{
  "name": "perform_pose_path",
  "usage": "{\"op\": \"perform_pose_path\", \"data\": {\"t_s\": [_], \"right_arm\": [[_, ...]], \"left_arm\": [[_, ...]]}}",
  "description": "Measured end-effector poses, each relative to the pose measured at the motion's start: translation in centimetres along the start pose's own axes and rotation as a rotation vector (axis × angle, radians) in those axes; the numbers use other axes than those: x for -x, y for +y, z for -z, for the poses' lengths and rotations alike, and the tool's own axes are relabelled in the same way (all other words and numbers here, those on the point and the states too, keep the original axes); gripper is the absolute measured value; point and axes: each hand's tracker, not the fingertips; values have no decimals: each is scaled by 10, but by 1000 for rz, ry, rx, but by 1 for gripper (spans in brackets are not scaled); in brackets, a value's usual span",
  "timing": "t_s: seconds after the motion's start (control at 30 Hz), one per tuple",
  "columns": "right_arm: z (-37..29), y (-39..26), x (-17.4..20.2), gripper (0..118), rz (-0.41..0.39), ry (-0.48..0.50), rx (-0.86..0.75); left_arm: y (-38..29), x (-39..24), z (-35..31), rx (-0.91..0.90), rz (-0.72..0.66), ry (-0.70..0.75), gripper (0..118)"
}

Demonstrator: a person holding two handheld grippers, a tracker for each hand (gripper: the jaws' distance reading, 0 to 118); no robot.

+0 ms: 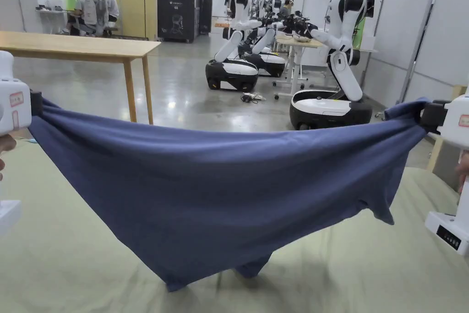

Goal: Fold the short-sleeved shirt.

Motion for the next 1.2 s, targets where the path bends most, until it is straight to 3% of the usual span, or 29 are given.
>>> {"op": "perform_pose_path", "data": {"t_s": [0.17, 0.43, 0.8, 0.9, 1.03, 1.1, 1.13, 1.17, 1.2], "right_arm": [[-10, -13, -8, 9, -3, -9, 29], [-81, -56, -30, 9, -22, -6, 103], [-198, -252, -63, 9, -194, 17, 425], [-209, -312, -79, 9, -146, -11, 531], [-217, -334, -94, 9, -42, -45, 560], [-219, -320, -89, 14, -60, -37, 534], [-220, -307, -82, 32, -88, -45, 502], [-223, -293, -74, 50, -130, -52, 457], [-228, -281, -65, 65, -156, -37, 392]], "left_arm": [[-19, 4, -8, 24, 4, -6, 0], [-61, 17, -86, 85, 16, -56, 0], [-257, 44, -219, 422, -6, -170, 0], [-313, 51, -236, 566, 29, -125, 0], [-333, 65, -245, 602, -91, -137, 0], [-319, 60, -250, 589, -69, -141, 18], [-305, 57, -255, 549, -32, -113, 62], [-292, 52, -263, 500, -26, -107, 95], [-279, 45, -273, 424, -18, -128, 108]]}}
